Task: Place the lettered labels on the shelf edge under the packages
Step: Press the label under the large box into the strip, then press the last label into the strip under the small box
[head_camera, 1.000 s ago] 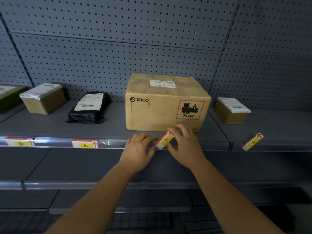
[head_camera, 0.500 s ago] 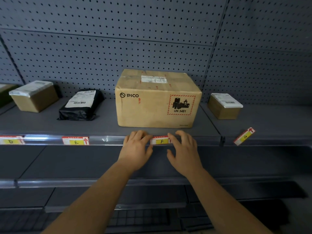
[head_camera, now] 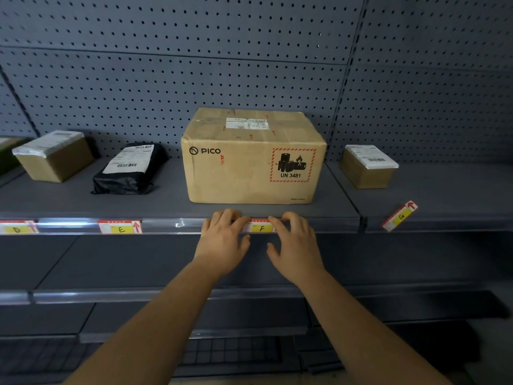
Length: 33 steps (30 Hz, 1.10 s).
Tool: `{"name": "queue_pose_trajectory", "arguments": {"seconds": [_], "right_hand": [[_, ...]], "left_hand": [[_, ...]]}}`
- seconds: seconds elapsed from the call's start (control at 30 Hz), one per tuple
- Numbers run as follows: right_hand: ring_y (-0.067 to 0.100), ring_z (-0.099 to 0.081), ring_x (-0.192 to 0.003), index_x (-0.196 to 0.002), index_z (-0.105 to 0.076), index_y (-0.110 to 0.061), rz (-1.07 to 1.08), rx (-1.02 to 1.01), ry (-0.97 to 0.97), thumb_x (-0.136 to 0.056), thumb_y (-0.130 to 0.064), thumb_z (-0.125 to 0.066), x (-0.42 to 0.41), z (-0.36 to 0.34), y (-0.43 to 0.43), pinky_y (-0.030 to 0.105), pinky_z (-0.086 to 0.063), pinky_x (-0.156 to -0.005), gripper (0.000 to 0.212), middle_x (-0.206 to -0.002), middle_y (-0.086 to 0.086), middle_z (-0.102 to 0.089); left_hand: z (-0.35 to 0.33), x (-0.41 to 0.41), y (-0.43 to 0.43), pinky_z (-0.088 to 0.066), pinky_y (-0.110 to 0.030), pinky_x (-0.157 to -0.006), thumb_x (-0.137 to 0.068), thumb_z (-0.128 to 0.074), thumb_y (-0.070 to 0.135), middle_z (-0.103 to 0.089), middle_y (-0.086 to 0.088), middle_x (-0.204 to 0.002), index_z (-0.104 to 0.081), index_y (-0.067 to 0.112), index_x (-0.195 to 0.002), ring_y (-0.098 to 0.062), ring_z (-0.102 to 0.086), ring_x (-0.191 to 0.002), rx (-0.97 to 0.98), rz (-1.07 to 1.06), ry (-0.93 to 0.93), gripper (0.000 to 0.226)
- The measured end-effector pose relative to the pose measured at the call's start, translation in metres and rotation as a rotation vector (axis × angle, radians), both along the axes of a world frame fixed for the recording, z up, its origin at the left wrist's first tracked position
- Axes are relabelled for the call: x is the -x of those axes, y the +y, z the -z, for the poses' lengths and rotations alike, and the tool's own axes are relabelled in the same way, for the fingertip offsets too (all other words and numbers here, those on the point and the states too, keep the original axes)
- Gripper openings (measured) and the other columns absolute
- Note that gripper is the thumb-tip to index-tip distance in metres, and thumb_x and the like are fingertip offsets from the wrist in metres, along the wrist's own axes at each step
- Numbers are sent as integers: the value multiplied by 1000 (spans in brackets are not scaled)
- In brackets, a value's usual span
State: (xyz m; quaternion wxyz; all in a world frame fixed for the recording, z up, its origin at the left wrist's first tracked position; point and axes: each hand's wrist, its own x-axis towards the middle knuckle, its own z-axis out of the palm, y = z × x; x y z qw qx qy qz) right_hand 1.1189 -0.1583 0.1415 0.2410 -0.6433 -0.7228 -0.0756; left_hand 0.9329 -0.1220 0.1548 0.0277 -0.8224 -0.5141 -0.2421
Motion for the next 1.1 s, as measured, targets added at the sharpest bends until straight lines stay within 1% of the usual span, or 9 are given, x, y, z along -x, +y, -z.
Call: {"name": "queue_pose_trajectory", "arguments": {"seconds": [0.17,0.37,0.47,0.6,0.67,0.8,0.93,1.03,1.1], "right_hand": [[22,-43,-110,-131,-49,-25,4,6,20,-81,-38,-63,2,-2,1,40,-42,-94,54,-118,2,-41],[23,-41,-111,-134,-47,-26,-5,33,19,-79,-42,-65,2,2,1,40,-41,-94,60,-117,2,-41],[23,-41,-111,-133,-47,-25,-1,33,32,-79,-43,-63,1,1,0,39,-39,-94,59,-118,3,-41],[22,-39,-114,-139,-43,-25,-24,96,21,-81,-46,-62,-1,-5,-3,38,-37,-98,64,-121,2,-40],[21,-38,-116,-141,-40,-26,-51,126,68,-84,-46,-60,-5,-13,-8,37,-37,-98,63,-122,1,-40],[19,-41,-119,-140,-43,-25,-52,136,141,-89,-45,-56,-22,-20,-37,36,-42,-96,56,-126,0,-44],[16,-43,-120,-135,-49,-25,-25,172,195,-91,-48,-53,-35,-17,-84,38,-42,-99,51,-130,-3,-47],[14,-45,-118,-133,-52,-24,-38,182,204,-91,-48,-55,-42,-11,-123,34,-43,-98,48,-127,-4,-49],[14,-44,-116,-132,-53,-24,-27,181,189,-90,-48,-56,-49,-7,-147,33,-43,-97,48,-125,-4,-49]], "left_hand": [[1,-3,0,-37,-40,-95,-86,-56,36,-50,1,-115,-55,25,-122,-20,-45,-107,-18,-24,2,38],[4,-7,-3,-39,-43,-93,-82,-61,31,-52,-1,-112,-59,23,-118,-23,-48,-103,-40,-52,0,38],[4,-7,-6,-37,-42,-94,-83,-60,32,-51,0,-115,-57,23,-121,-23,-48,-106,-35,-60,3,39],[-3,-4,-10,-32,-42,-100,-86,-55,36,-47,1,-125,-51,26,-129,-22,-42,-115,46,-48,30,44],[-7,0,-15,-29,-41,-102,-87,-53,38,-46,2,-130,-48,27,-131,-21,-39,-120,70,-22,39,46],[-7,11,-38,-33,-43,-103,-89,-54,38,-49,2,-134,-47,27,-133,-21,-42,-124,113,82,-28,46],[-2,12,-75,-36,-40,-103,-89,-46,46,-50,4,-134,-47,26,-134,-18,-44,-124,159,161,-92,49],[6,5,-103,-38,-40,-102,-88,-43,48,-52,3,-132,-50,25,-131,-18,-45,-123,162,216,-123,50],[13,-4,-119,-39,-41,-100,-88,-46,47,-54,2,-130,-53,23,-129,-18,-47,-121,149,258,-124,48]]}}
